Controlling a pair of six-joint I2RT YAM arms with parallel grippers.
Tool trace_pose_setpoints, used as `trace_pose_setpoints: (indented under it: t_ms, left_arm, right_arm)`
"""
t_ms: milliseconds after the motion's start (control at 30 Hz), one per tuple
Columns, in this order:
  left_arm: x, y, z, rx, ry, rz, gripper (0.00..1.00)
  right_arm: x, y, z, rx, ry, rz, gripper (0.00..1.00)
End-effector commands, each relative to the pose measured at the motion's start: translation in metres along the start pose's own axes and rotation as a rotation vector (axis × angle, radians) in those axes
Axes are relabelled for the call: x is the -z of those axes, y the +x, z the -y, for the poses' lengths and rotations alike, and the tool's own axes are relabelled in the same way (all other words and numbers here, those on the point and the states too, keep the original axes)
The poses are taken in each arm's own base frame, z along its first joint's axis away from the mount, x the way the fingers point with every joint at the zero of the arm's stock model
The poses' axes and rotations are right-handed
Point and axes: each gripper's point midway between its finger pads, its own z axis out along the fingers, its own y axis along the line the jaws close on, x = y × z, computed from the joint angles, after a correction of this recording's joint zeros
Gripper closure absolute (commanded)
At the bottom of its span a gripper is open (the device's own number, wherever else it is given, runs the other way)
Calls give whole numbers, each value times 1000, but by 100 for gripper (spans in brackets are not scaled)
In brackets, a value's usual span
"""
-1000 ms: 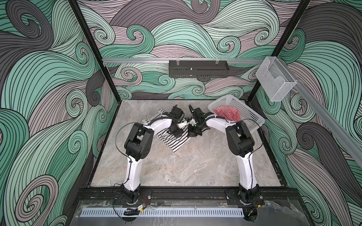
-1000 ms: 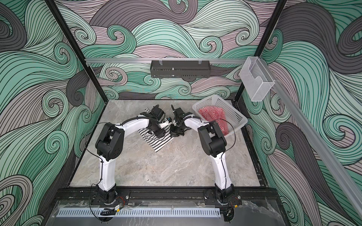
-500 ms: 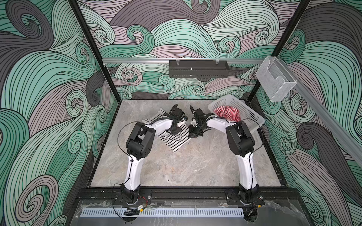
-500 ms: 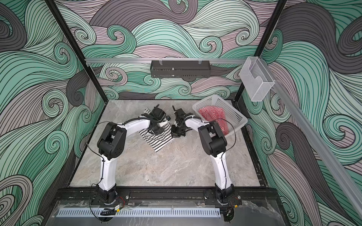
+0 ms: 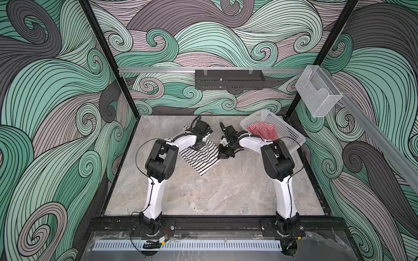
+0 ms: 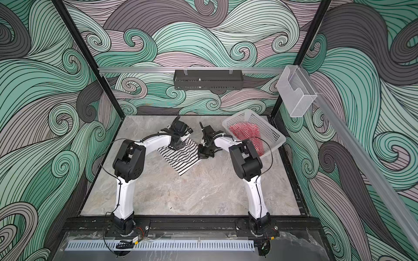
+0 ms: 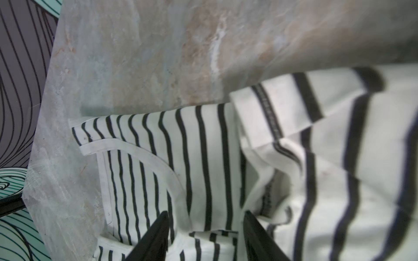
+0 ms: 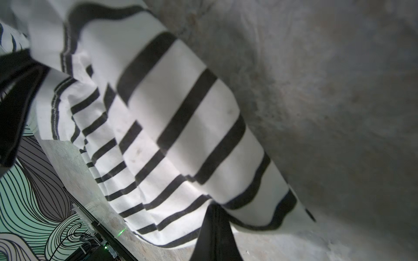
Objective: Fold and stack tank tops
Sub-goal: Smooth out the tank top at the center of the table, then rotate the tank top at the center of the table.
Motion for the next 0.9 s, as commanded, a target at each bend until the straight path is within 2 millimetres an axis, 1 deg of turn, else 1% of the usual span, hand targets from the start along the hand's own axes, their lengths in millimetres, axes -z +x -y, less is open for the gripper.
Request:
trace_pose_setpoints:
  t_ms: [0, 67, 133, 200, 233, 333, 367, 433, 533, 600, 633, 700, 767, 867]
  left_arm:
    - [-9, 3, -19, 5, -57, -28, 44]
    - [-13, 7, -21, 2, -68, -52, 44]
    - [-9, 8, -24, 14, -76, -55, 44]
    - [4, 6, -29, 48, -80, -21, 44]
    - [12, 4, -33, 66, -86, -1, 44]
    - [42, 0, -39, 102, -95, 67, 43]
    - [53, -2, -39, 104, -84, 92, 42]
    - [70, -2, -32, 88, -48, 120, 42]
    - [89, 3, -5, 24, 26, 138, 41]
    - [98, 6, 14, -44, 36, 150, 41]
    - [101, 8, 20, -65, 36, 154, 41]
    - [104, 12, 31, -86, 46, 159, 40]
    - [102, 16, 35, -83, 58, 143, 40]
    - [89, 23, 36, -83, 42, 112, 40]
  right_arm:
    - [2, 5, 1, 7, 7, -13, 100]
    - [7, 3, -10, 29, -34, -6, 96]
    - [17, -1, -23, 49, -84, 13, 87]
    - [30, -3, -38, 72, -127, 38, 74]
    - [35, -5, -42, 76, -138, 50, 69]
    - [52, -7, -50, 80, -157, 82, 60]
    - [55, -7, -48, 74, -151, 88, 59]
    - [60, -6, -39, 43, -132, 93, 58]
    - [63, -4, -14, -7, -88, 105, 54]
    - [64, -2, 2, -37, -73, 104, 51]
    - [63, -1, 8, -47, -68, 101, 51]
    - [63, 0, 15, -54, -57, 101, 51]
    - [61, 1, 21, -62, -50, 100, 51]
    - [56, -1, 26, -77, -51, 95, 50]
